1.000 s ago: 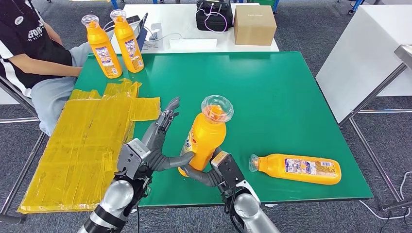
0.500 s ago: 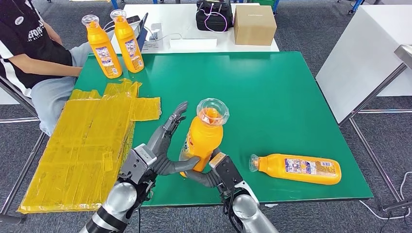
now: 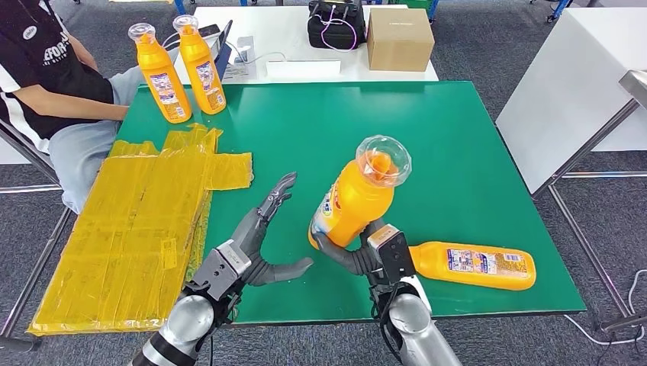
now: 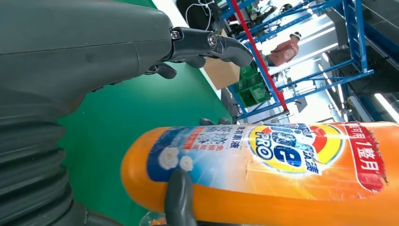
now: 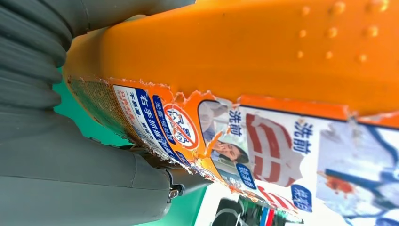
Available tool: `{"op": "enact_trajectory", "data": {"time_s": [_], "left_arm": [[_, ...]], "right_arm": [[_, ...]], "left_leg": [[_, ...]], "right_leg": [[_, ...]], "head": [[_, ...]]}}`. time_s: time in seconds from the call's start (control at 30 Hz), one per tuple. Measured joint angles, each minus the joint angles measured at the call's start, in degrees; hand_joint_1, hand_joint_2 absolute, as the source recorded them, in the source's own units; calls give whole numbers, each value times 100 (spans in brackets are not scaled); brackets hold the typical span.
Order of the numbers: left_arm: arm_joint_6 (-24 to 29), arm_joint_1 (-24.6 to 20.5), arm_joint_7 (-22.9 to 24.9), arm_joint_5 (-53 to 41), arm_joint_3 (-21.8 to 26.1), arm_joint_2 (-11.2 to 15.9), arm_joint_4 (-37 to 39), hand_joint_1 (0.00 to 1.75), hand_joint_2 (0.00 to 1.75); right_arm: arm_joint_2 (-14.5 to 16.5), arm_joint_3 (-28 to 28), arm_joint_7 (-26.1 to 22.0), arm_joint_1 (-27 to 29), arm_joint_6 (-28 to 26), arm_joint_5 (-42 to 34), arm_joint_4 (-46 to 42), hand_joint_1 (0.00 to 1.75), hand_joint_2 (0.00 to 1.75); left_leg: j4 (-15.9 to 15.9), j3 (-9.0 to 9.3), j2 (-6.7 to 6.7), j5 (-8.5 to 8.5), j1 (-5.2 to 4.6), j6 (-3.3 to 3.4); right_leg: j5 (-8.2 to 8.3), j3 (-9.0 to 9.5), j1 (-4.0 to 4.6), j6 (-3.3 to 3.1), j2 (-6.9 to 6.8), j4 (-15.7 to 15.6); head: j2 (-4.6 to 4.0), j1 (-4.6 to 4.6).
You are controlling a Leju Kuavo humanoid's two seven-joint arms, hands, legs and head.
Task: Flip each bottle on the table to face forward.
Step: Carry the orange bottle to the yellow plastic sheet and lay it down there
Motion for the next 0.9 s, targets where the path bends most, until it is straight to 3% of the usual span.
{"op": "enact_trajectory", "data": {"time_s": [0.67,0.9], "left_arm": [[-1,5,-1,0,0,5,-4,0,175],[-210,-98,75,420,-1,0,-6,0,175]], "right_arm": [[-16,-136,13,0,-80,93,-2,175,175],[65,86,78,-102,-437,837,346,175,175]], "left_leg": [[0,0,0,0,0,0],[0,-1,1,0,1,0]], "right_leg": [[0,0,0,0,0,0],[0,0,2,0,0,0]], "head": [[0,0],[0,0]]}}
